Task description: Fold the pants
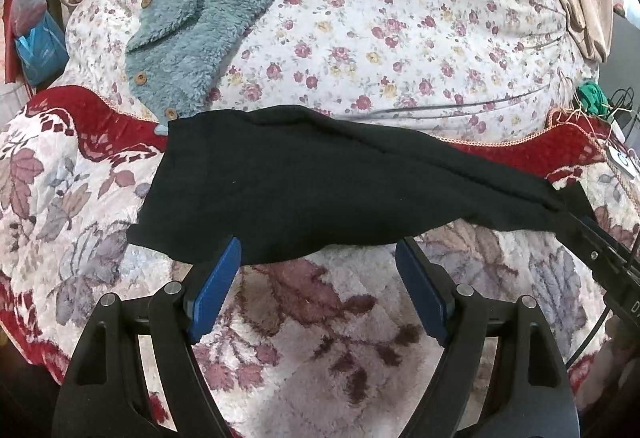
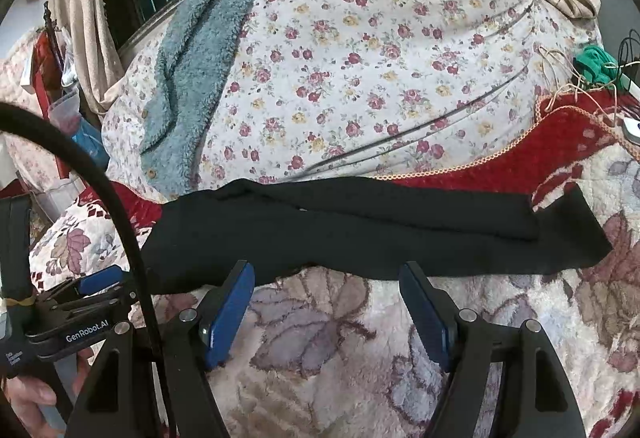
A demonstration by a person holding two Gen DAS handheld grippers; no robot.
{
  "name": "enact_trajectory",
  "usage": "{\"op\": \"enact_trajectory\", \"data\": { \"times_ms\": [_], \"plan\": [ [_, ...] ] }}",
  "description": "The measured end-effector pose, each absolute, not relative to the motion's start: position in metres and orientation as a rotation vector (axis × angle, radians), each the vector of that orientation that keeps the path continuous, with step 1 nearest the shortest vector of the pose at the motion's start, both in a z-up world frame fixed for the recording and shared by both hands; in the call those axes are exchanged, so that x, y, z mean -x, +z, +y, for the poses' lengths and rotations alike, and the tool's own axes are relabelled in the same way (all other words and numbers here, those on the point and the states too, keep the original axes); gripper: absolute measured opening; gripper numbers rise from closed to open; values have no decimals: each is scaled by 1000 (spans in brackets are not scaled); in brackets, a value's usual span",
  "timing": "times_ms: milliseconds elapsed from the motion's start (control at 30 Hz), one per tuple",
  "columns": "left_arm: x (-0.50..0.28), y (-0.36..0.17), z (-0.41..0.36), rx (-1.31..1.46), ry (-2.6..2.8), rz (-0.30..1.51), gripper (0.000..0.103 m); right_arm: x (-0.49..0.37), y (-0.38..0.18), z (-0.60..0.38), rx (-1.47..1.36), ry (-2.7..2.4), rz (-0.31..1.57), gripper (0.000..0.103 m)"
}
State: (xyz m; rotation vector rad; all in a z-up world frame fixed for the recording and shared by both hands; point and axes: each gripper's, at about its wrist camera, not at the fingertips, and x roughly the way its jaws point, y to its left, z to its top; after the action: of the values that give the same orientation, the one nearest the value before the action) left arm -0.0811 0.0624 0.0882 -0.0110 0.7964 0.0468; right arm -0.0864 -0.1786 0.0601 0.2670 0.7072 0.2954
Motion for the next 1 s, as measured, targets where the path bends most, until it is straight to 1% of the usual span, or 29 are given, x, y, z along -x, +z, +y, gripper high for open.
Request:
{"op": "enact_trajectory", "data": {
  "times_ms": [300,733,833,1000],
  "plan": [
    [87,92,67,27,49,768,81,88,60,-176,-252,298,716,74],
    [82,91,81,66,71,789,81,84,53,-176,-253,290,744,74],
    [81,86,85,80,74,805,81,82,49,-176,-251,282,753,74],
    [80,68,107,180,76,871,81,79,37,-183,-272,270,776,74]
  ]
}}
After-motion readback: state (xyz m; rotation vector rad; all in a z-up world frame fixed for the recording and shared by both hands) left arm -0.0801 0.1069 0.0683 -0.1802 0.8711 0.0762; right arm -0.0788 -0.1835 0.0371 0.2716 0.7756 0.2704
